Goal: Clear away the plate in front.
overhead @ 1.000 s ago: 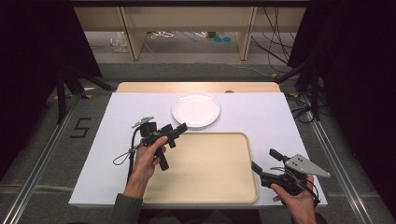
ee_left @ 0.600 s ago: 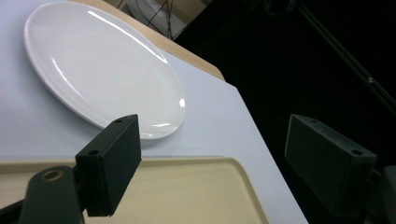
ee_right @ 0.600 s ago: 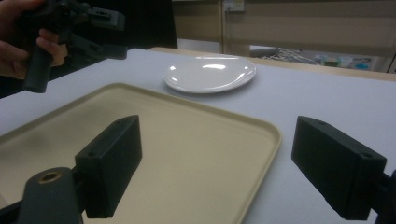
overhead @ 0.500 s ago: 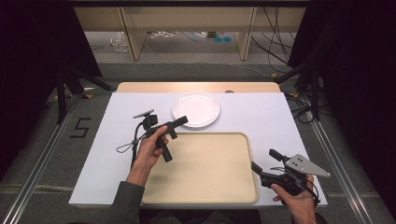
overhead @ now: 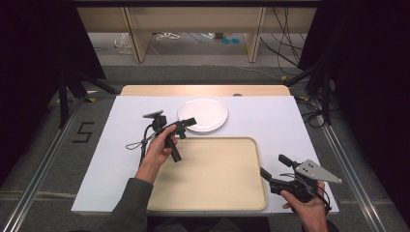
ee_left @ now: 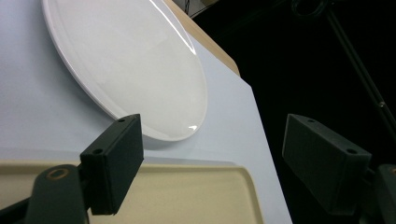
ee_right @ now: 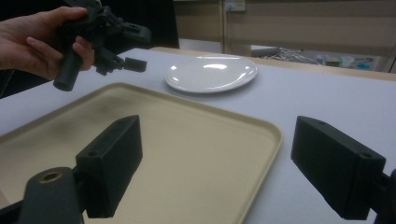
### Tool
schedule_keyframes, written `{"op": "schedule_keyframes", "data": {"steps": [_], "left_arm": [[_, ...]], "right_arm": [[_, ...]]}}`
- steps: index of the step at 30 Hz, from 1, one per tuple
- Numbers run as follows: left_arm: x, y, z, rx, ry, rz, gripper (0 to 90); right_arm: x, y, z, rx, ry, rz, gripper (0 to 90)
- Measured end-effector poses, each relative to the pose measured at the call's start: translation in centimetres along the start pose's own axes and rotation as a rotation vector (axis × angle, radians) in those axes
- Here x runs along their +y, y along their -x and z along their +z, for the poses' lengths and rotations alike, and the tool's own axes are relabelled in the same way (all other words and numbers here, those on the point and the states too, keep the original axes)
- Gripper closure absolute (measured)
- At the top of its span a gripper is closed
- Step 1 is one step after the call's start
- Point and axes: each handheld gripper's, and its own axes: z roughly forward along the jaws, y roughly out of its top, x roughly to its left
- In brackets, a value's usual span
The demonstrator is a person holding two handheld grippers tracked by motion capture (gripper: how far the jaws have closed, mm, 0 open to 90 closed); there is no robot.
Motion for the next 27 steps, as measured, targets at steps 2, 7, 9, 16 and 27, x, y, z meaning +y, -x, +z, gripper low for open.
{"op": "schedule_keyframes", "data": {"steps": [2,7,9,16,27], "left_arm": [[0.2,-0.1,0.5,0.015,-0.003,-0.018,20.0],[0.5,-0.5,1.5,0.048,-0.019,-0.055,20.7],[0.8,-0.6,1.7,0.063,-0.019,-0.061,20.8],[1.3,-1.2,2.5,0.116,-0.021,-0.094,20.9],[1.8,-2.3,3.2,0.186,-0.025,-0.13,20.9]], "right_arm": [[0.0,0.0,0.0,0.003,0.002,0.001,17.4],[0.0,0.0,0.0,0.006,0.01,0.002,17.4],[0.0,0.0,-0.1,0.007,-0.006,0.01,17.4],[0.0,-0.1,-0.1,0.008,0.0,0.009,17.4],[0.0,0.0,-0.1,0.008,0.002,0.001,17.6]]}}
